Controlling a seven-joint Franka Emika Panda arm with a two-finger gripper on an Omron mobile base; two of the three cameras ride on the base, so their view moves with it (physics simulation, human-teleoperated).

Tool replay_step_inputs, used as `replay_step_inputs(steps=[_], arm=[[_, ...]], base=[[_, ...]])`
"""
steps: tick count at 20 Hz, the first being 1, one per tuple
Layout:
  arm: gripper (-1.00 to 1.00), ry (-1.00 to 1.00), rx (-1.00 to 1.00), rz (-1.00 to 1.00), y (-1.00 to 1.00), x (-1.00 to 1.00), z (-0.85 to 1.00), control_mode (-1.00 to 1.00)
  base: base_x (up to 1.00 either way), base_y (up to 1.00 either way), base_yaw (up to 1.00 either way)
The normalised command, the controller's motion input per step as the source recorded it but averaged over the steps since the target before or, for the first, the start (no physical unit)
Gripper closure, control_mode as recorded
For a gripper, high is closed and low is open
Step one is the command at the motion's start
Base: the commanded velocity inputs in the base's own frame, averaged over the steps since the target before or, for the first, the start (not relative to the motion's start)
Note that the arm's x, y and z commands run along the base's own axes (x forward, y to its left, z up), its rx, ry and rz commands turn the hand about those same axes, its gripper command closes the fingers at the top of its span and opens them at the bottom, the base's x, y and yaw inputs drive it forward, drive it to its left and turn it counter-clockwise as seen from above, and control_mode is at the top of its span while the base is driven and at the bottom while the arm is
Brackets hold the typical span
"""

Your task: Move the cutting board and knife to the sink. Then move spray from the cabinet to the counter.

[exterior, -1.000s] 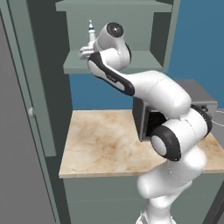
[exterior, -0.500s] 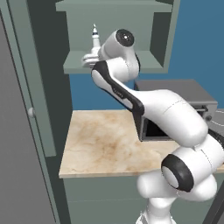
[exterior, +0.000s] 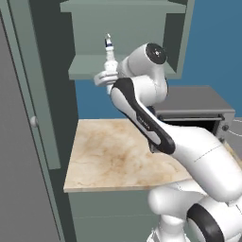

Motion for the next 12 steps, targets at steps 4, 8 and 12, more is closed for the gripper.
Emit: replay_step_inputs(steps=[4,8,12], arm=[[1.00,0.00,0.00,0.05,-0.21,-0.60,-0.29,-1.00],[1.00,0.08,0.00,0.01,-0.17,-0.46,-0.44,-1.00],[1.00,0.10,0.00,0.00,-0.18,-0.40,-0.49,-1.00]], base=[[0.00,0.00,0.00],[0.00,0.00,0.00],[0.00,0.00,0.00]])
